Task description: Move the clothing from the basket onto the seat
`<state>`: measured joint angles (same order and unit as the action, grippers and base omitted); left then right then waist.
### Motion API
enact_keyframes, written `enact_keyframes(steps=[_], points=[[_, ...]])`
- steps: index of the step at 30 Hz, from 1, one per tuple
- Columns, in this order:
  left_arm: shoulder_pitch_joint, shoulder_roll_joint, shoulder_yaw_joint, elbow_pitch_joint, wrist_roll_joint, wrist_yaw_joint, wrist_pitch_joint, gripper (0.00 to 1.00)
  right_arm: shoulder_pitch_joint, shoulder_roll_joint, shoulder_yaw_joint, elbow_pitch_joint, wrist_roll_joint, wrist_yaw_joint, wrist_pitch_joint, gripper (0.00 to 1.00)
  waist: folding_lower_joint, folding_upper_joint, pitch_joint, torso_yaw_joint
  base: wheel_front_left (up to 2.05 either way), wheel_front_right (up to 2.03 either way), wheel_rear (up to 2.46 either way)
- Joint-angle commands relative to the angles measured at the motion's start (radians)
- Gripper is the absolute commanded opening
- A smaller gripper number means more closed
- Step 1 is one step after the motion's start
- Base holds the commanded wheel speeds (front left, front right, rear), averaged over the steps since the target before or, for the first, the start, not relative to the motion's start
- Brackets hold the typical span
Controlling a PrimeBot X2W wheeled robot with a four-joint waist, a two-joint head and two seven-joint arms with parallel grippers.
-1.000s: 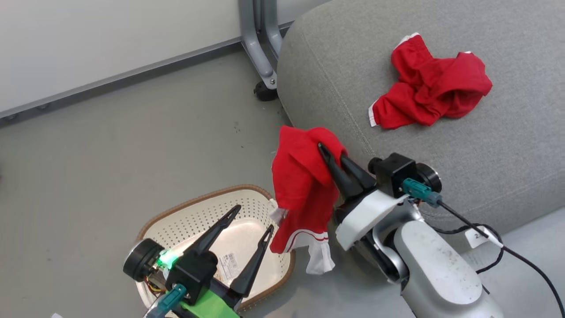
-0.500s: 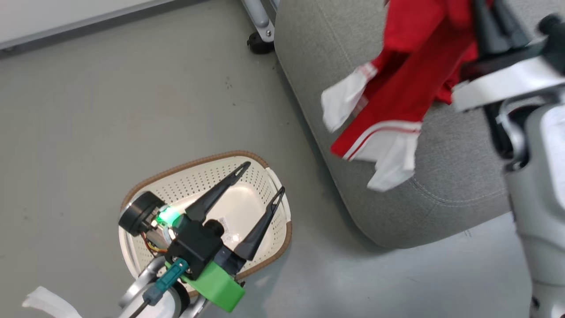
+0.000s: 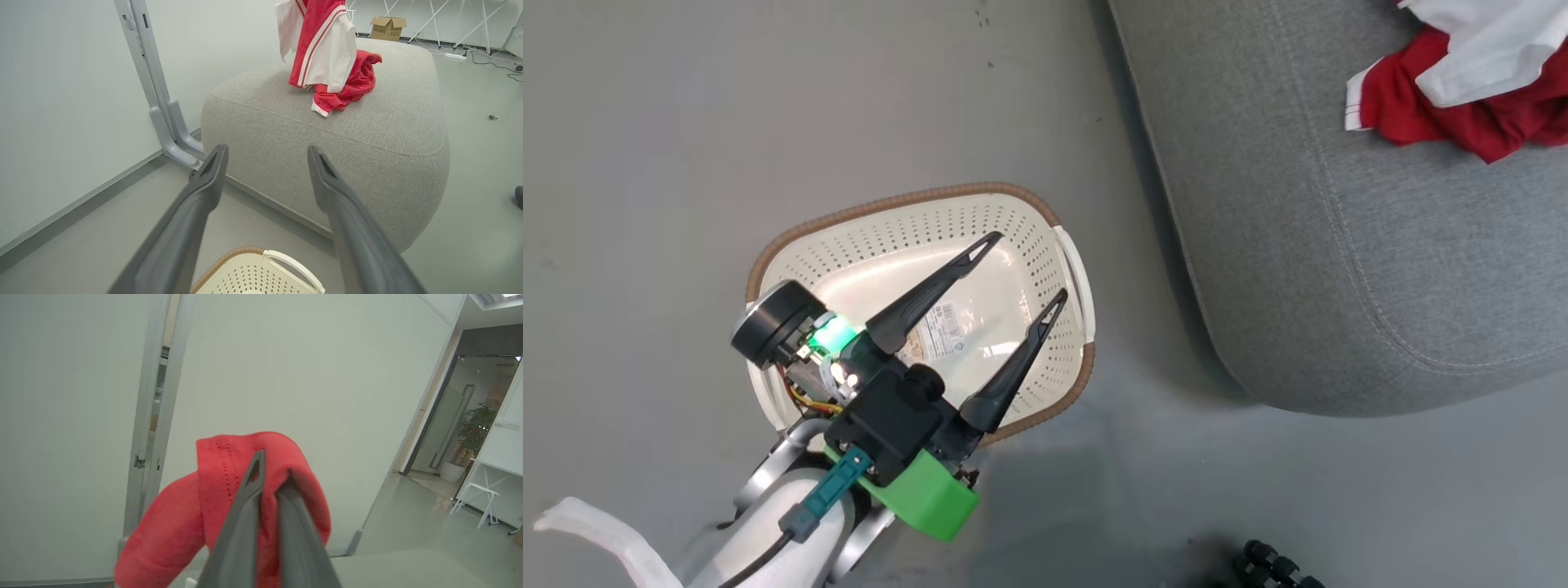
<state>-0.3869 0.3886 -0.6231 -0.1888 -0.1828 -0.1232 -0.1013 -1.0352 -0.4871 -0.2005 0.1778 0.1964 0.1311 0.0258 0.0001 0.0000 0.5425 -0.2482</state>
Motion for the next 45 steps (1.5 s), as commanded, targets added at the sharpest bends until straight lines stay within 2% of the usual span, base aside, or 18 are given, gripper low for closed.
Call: enact_keyframes(steps=[1, 8, 12, 17, 18, 19, 21, 22, 30, 39, 45], points=[[-0.029, -0.003, -0.004, 0.003, 0.001, -0.004, -0.008, 1.0, 0.005, -0.002, 0.003, 0.049, 0.012, -0.001, -0.002, 0.0, -0.0001, 0.0, 0.074, 0.045, 0.0, 0.0, 0.0], [-0.067, -0.011, -0.022, 0.025, -0.012, -0.006, -0.035, 1.0, 0.085, 0.04, -0.075, 0.289, 0.025, -0.001, -0.086, 0.0, -0.0001, 0.0, 0.112, 0.07, 0.0, 0.0, 0.0], [-0.08, -0.021, -0.031, 0.047, -0.014, -0.006, -0.054, 1.0, 0.18, 0.062, -0.134, 0.38, 0.041, -0.001, -0.144, 0.0, -0.0001, 0.0, 0.106, 0.087, 0.0, 0.0, 0.0], [-0.079, -0.029, -0.036, 0.071, -0.019, 0.002, -0.073, 1.0, 0.257, 0.088, -0.155, 0.45, 0.048, -0.001, -0.214, 0.0, -0.0001, 0.0, 0.086, 0.094, 0.0, 0.0, 0.0], [-0.078, -0.031, -0.035, 0.075, -0.019, 0.006, -0.077, 1.0, 0.267, 0.098, -0.162, 0.459, 0.054, -0.001, -0.231, 0.09, -0.0001, 0.0, 0.079, 0.093, 0.0, 0.0, 0.0], [-0.075, -0.031, -0.035, 0.079, -0.02, 0.008, -0.081, 1.0, 0.276, 0.103, -0.164, 0.464, 0.054, -0.001, -0.242, 0.38, -0.0001, 0.0, 0.073, 0.092, 0.0, 0.0, 0.0], [-0.067, -0.033, -0.035, 0.086, -0.025, 0.01, -0.085, 1.0, 0.297, 0.12, -0.168, 0.469, 0.054, -0.001, -0.258, 0.86, -0.0001, 0.0, 0.056, 0.09, 0.0, 0.0, 0.0], [-0.06, -0.034, -0.035, 0.093, -0.028, 0.012, -0.09, 1.0, 0.31, 0.125, -0.172, 0.462, 0.049, -0.001, -0.268, 1.0, -0.0001, 0.0, 0.042, 0.089, 0.0, 0.0, 0.0], [-0.001, -0.045, 0.004, 0.148, -0.061, 0.071, -0.12, 1.0, 0.462, 0.198, -0.16, 0.325, 0.003, -0.001, -0.29, 1.0, -0.0001, 0.0, -0.075, 0.075, 0.0, 0.0, 0.0], [0.067, -0.041, 0.098, 0.178, -0.115, 0.162, -0.141, 1.0, 0.677, 0.345, -0.04, 0.07, -0.058, -0.001, -0.273, 1.0, -0.0001, 0.0, -0.188, 0.082, 0.0, 0.0, 0.0], [0.1, -0.058, 0.165, 0.195, -0.143, 0.222, -0.156, 1.0, 0.782, 0.409, 0.07, -0.093, -0.095, -0.001, -0.224, 1.0, -0.0001, 0.0, -0.224, 0.116, 0.0, 0.0, 0.0]])
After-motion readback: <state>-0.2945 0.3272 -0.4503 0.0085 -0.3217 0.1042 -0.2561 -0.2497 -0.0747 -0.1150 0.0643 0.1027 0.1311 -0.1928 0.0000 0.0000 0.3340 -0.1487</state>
